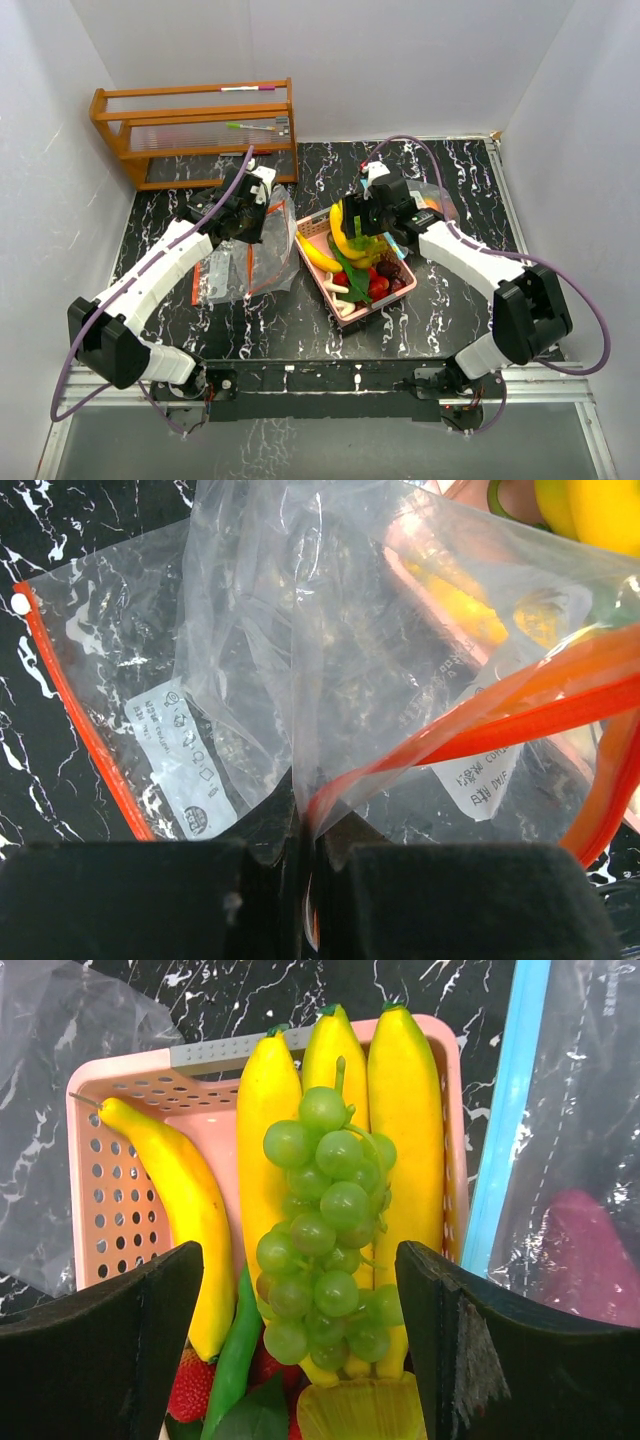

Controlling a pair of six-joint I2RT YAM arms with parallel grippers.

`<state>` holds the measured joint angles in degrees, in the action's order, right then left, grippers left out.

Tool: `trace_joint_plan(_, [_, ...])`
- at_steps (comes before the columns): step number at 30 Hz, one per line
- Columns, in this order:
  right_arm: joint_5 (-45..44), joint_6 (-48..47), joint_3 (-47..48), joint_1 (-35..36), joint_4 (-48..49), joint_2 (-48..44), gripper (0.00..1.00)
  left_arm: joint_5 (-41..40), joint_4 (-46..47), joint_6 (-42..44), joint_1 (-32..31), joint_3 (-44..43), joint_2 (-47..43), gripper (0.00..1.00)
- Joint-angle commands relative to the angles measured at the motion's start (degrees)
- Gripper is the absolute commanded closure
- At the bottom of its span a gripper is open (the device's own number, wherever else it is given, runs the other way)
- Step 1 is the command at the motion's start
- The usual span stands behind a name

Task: Place the food in the zip-top bag and seal the zipper
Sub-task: Pick up the fake fruit from the bin.

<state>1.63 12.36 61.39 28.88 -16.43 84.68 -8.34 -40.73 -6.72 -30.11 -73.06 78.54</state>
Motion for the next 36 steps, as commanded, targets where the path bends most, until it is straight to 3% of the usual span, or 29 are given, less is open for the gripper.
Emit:
trace_joint_plan(1, [1.96,1.50,0.72,-0.10,2.23,0.12,0.20,0.32,-0.01,-0.40,0.23,0.19,-1.18,1.00])
trace_joint_plan(12, [0.50,2.15,-0.17,0.67,3.73,5.03,0.28,0.49,0.21,-0.40,0.26,0.62,-1.94,1.00])
trace_joint_plan(15, [-1.52,2.23,0.02,1.11,2.96,5.21,0.40,0.68,0.23,-0.40,0.23,0.60,-1.98,1.00])
trace_joint_plan(20, [-2.92,1.86,0.78,1.56,1.57,1.07,0.72,0.44,0.30,-0.40,0.23,0.55,-2.25,1.00])
trace_joint_plan(23, [-3.31,1.21,2.59,2.48,0.02,-1.36,0.81,0.48,0.47,-0.40,0.23,0.55,-2.19,1.00])
trace_joint_plan(32, [0.53,3.59,5.54,9.43,0.48,-1.89,0.82,0.55,0.43,-0.48,0.23,0.12,-1.99,1.00])
trace_joint_plan(36, [0.46,5.79,4.44,12.59,2.54,2.52,0.71,0.96,0.52,-0.49,0.25,0.19,-2.08,1.00])
